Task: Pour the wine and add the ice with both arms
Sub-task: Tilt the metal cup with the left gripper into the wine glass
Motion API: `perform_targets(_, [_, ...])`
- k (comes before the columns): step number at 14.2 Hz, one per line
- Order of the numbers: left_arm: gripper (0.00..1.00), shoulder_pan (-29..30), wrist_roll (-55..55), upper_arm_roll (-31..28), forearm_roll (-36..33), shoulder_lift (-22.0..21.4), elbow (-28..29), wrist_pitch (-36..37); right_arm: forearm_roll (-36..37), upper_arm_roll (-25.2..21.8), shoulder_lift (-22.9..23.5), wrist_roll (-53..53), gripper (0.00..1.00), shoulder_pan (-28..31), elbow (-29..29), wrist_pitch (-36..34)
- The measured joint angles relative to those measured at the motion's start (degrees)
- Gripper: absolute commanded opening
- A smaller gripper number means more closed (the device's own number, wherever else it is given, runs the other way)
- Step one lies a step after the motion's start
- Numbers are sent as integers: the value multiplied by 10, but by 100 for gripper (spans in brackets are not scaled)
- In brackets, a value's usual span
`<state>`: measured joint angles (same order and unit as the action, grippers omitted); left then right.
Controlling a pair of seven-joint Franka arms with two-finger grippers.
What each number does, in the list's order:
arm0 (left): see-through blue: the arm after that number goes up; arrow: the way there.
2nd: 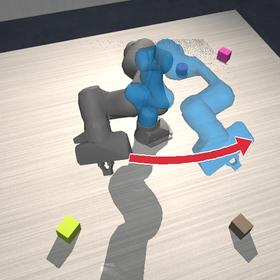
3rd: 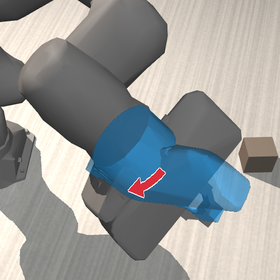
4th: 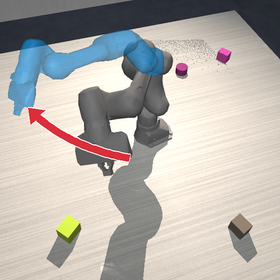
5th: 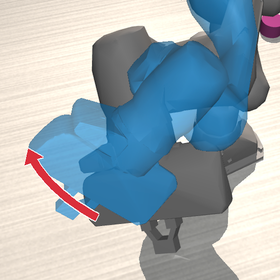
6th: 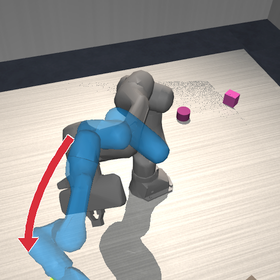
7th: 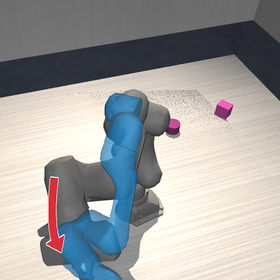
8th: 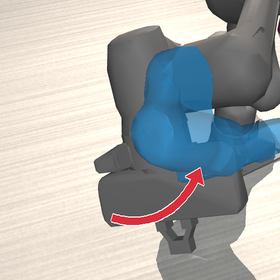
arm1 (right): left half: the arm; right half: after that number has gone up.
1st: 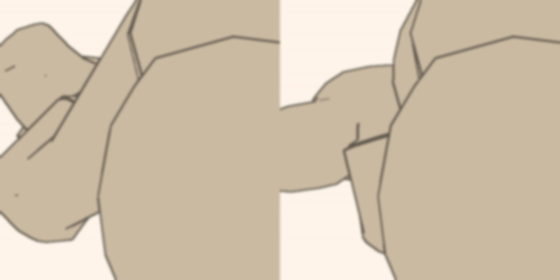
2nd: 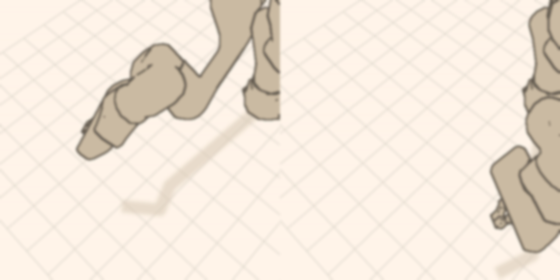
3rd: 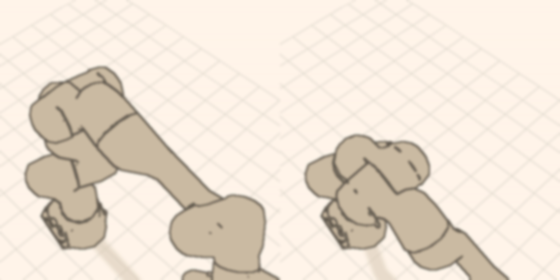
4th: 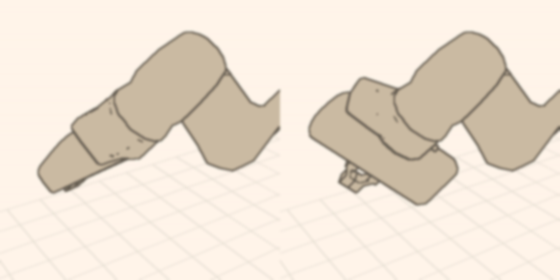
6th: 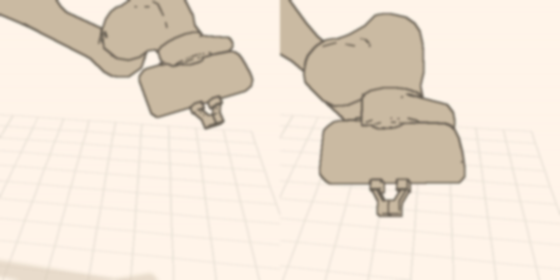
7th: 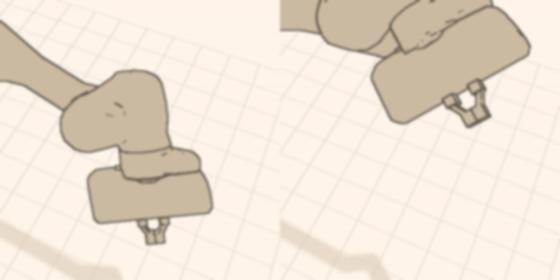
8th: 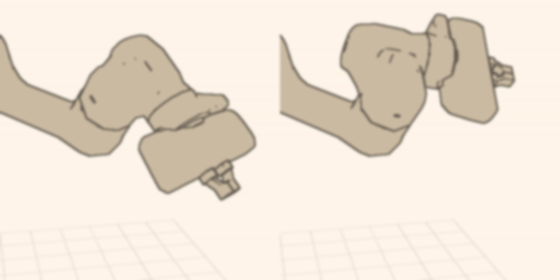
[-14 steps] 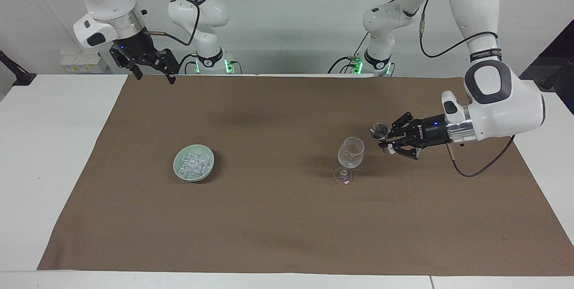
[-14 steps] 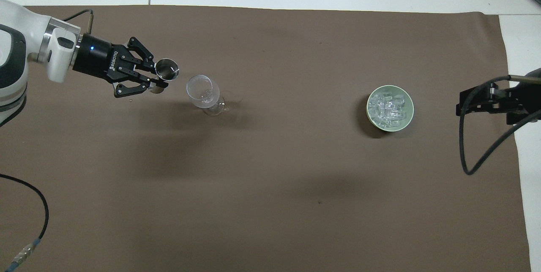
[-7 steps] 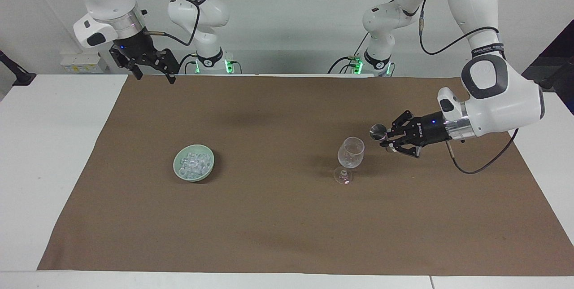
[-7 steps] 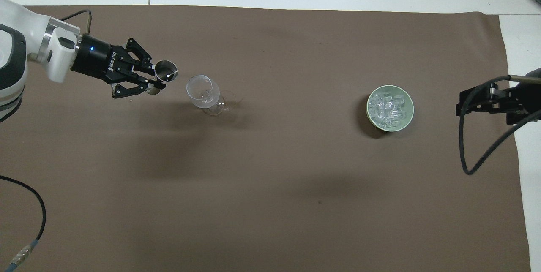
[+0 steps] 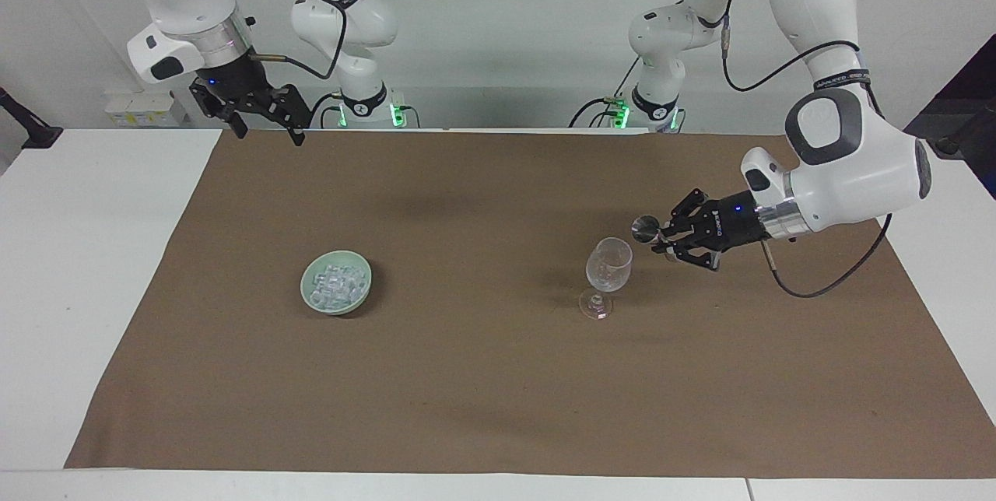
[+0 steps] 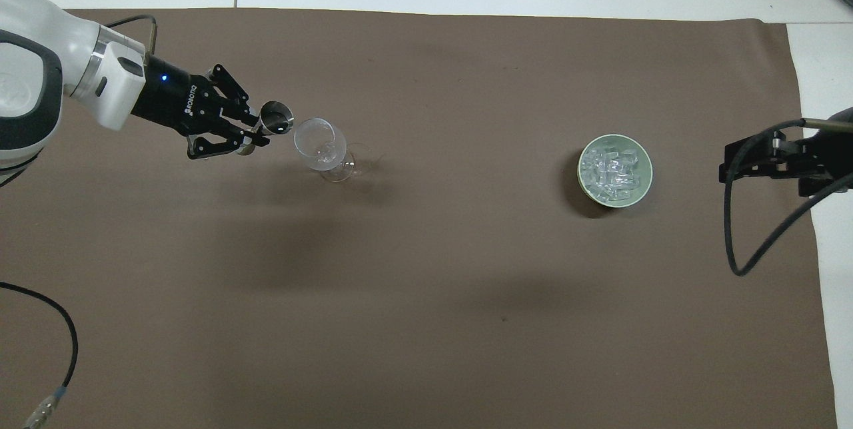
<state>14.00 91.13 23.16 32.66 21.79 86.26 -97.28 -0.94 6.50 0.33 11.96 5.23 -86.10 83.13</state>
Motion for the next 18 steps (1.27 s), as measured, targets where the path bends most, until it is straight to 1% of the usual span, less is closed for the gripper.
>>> perform_targets(6, [0, -32, -51, 0, -40, -3, 0, -22, 0, 0, 0, 0, 100, 0, 0, 0])
perform_targets(11, [0, -39, -67, 0, -71, -3, 0, -28, 0, 0, 0, 0, 100, 0, 0, 0])
perform_targets(18, [0, -53, -126, 0, -129, -9, -14, -32, 0, 0, 0, 0, 100, 0, 0, 0])
